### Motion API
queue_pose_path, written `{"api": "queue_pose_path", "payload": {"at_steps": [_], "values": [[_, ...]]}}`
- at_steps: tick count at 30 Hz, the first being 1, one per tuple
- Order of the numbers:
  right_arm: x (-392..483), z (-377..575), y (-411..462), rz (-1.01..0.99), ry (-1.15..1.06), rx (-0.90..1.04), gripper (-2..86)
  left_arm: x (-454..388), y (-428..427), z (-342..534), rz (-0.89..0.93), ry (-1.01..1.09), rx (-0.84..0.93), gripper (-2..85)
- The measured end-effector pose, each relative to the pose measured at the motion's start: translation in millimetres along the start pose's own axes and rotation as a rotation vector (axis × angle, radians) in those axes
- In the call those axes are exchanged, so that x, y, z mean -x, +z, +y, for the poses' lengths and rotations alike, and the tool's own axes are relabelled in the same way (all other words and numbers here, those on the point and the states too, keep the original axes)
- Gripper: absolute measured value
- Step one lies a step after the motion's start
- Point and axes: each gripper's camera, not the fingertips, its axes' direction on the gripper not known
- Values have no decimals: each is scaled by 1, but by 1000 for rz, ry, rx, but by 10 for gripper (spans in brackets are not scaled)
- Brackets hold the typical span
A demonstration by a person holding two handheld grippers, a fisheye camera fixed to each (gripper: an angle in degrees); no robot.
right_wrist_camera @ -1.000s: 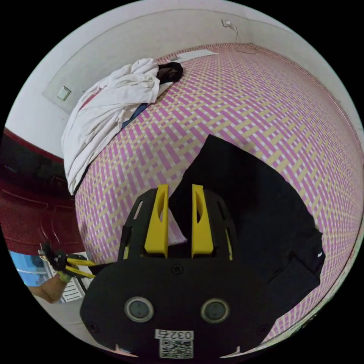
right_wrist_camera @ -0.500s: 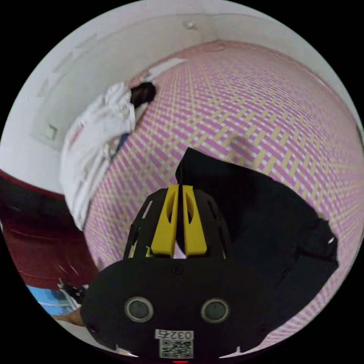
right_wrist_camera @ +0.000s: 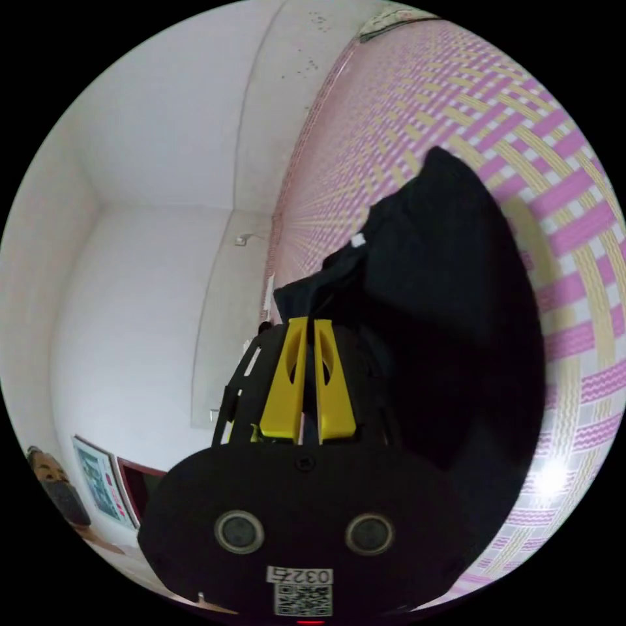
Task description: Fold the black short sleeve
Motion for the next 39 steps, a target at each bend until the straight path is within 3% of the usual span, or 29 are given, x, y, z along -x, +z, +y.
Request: {"api": "queue_pose_path", "payload": {"at_steps": [4,11,15,20,23,27,32,36,39], "values": [[-32,15,3,-7,-2,-3,-8,3,12,-15,-18,-19,24,-14],[-7,43,10,15,-190,-5,-6,2,7,-33,-6,6,-2,-15],[-54,52,18,110,-66,10,3,11,33,-36,9,-23,24,-15],[-87,70,33,51,-9,78,121,21,48,-30,48,-39,45,-6],[-93,86,39,-27,9,100,135,24,47,-16,70,1,97,-6],[-87,102,61,70,-21,200,135,40,23,11,100,-14,38,-9],[-76,119,102,116,-57,315,105,79,-9,41,207,-124,-188,-15],[-70,127,114,139,-43,306,7,63,18,31,228,-43,-85,-16],[-53,136,118,150,-89,317,-1,49,45,34,175,5,44,-15]]}}
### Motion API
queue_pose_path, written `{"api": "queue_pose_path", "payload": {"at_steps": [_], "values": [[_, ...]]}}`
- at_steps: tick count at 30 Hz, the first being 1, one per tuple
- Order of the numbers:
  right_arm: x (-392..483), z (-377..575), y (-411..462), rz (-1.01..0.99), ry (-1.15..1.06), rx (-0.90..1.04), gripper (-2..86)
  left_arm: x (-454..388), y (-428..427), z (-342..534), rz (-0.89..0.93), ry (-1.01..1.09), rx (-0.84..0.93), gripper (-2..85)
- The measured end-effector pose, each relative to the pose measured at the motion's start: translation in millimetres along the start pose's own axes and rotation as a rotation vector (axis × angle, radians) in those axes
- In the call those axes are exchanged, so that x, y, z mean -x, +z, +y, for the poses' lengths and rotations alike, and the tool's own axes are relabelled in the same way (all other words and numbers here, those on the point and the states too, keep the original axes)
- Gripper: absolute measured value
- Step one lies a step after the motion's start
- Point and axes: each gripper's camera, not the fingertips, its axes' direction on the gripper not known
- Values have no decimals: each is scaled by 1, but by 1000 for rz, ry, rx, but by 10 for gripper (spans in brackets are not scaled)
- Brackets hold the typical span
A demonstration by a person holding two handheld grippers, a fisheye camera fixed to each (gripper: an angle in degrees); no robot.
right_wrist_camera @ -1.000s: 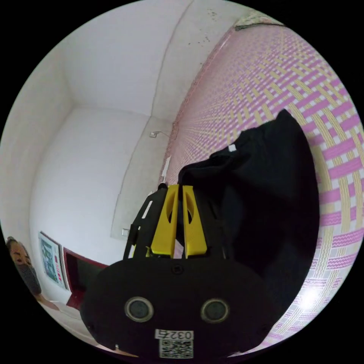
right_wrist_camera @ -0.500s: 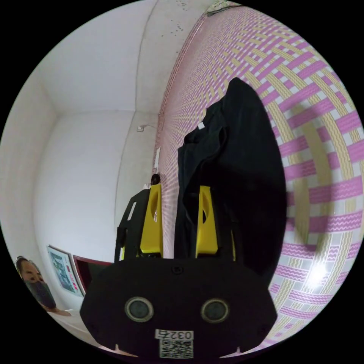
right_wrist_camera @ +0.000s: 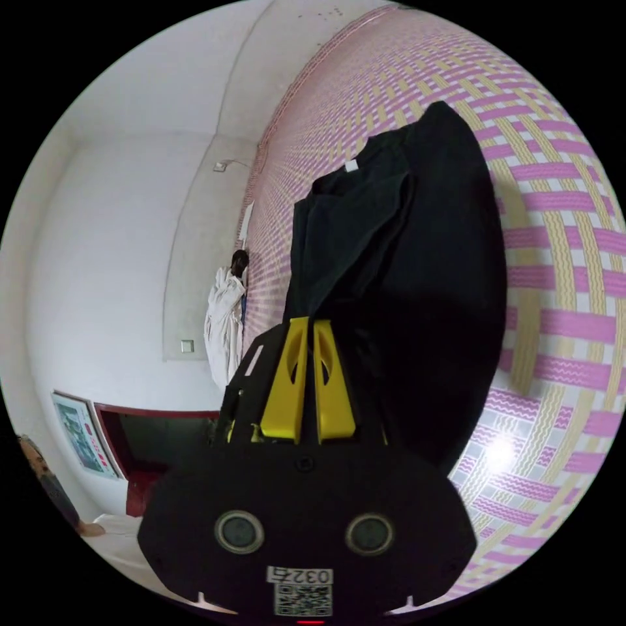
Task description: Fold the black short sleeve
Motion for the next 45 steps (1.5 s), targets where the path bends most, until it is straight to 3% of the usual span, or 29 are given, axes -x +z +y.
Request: {"api": "queue_pose_path", "payload": {"at_steps": [2,4,6,13,19,23,26,30,33,36,41,45], "values": [[10,4,8,82,-37,39,6,7,18,10,78,7,85,-14],[8,4,14,141,-25,69,44,10,27,18,46,-10,122,-15],[7,3,18,102,-8,111,67,8,30,24,65,11,144,-14],[33,-15,-24,154,34,-141,80,17,-6,23,32,-39,-63,-9],[56,-57,-6,278,-19,-122,74,30,0,-11,44,-123,-203,-9],[78,-68,13,343,-53,-51,17,34,25,-32,26,-138,-165,-9],[107,-59,3,355,-125,-119,-5,38,40,-35,-16,-153,-102,-9],[120,-52,-5,441,-139,-151,-6,45,44,-25,29,-176,-116,-9],[109,-50,-3,396,-107,-124,7,43,45,-17,38,-183,-116,-9],[129,-30,-20,395,-119,-231,32,30,43,-11,4,-148,-110,-9],[174,27,24,207,-326,-3,7,32,46,10,9,-201,-124,-9],[169,59,52,288,-330,102,-7,30,52,22,17,-212,-134,-9]]}}
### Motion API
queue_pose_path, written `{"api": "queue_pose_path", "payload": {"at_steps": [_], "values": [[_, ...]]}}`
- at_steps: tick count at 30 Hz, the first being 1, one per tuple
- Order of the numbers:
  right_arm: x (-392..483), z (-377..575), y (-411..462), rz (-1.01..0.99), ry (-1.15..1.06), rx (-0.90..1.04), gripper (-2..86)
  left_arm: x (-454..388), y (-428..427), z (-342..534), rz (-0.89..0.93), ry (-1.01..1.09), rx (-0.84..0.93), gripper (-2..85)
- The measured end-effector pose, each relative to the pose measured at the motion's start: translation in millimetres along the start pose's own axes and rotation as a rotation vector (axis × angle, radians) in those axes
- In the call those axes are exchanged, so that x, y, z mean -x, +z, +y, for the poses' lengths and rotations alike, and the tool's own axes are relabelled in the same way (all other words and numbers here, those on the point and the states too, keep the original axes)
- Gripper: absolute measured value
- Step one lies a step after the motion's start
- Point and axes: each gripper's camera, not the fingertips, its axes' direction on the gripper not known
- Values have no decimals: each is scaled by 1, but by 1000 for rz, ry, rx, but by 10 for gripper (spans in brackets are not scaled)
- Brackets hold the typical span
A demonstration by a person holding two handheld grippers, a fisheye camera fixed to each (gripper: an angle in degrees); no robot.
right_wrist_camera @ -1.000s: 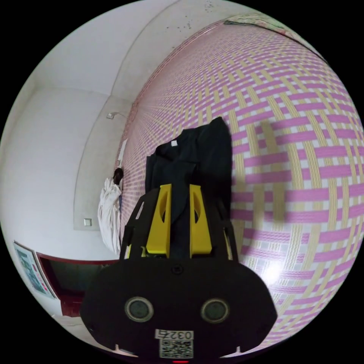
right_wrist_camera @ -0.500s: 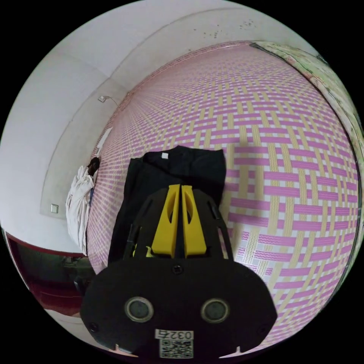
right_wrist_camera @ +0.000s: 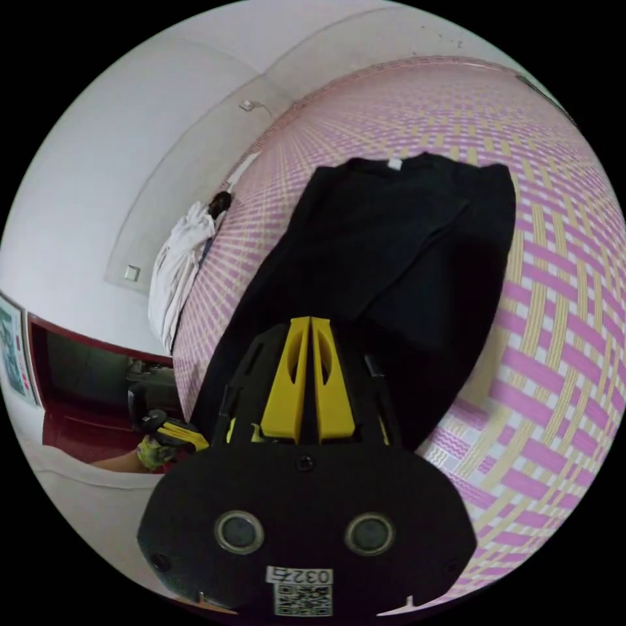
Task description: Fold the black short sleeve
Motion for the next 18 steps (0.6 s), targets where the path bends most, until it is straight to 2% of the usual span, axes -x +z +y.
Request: {"api": "queue_pose_path", "payload": {"at_steps": [4,6,9,14,18], "values": [[-13,11,-3,-70,44,19,-9,-8,3,10,-20,14,19,-8],[-4,17,-14,-34,18,40,-9,-17,-3,17,-77,27,16,-7],[-1,46,-51,-84,26,-51,-4,-15,-30,39,-130,-6,-70,-2],[-25,140,-103,-124,161,-102,29,20,-71,74,-168,-79,-123,14],[-34,224,-122,-142,256,-84,49,37,-76,82,-143,-54,-98,27]]}}
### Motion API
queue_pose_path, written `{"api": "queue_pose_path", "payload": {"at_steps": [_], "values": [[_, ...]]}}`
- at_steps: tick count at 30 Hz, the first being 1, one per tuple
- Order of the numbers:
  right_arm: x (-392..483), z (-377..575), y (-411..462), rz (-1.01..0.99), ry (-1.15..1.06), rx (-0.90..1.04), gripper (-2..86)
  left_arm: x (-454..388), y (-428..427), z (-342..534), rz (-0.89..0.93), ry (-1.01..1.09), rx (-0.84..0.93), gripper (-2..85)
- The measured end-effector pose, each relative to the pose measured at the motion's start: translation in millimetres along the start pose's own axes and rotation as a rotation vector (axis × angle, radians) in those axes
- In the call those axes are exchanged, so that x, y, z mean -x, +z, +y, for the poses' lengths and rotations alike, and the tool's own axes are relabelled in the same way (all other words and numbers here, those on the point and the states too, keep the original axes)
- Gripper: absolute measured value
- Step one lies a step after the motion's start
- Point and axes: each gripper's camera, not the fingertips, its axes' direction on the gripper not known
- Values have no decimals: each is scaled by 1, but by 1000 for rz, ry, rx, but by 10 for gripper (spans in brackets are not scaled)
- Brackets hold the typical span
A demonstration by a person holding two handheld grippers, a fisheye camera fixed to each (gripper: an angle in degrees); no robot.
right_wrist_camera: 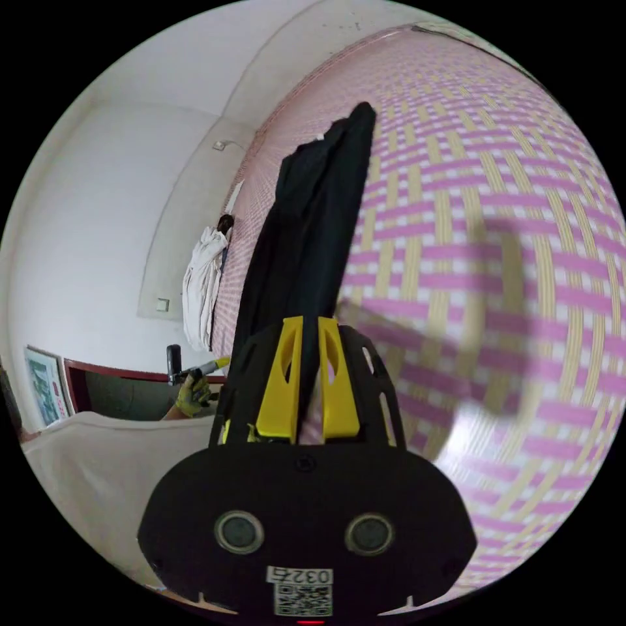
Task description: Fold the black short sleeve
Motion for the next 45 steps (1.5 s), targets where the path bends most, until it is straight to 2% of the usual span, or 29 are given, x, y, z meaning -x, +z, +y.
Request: {"api": "queue_pose_path", "payload": {"at_steps": [5,11,16,20,25,36,45], "values": [[-20,112,-4,-75,150,50,77,4,23,2,122,115,84,38],[-10,185,26,-183,201,90,74,2,51,6,214,220,170,29],[6,214,30,-178,169,121,26,-2,68,7,208,286,243,10],[-4,236,5,-177,202,16,57,4,75,10,226,310,252,13],[-18,242,1,-216,224,11,77,13,83,12,307,316,273,51],[-28,253,-25,-180,189,15,3,38,96,28,285,311,284,-13],[-32,281,-23,-229,158,181,-5,78,100,100,401,241,363,-15]]}}
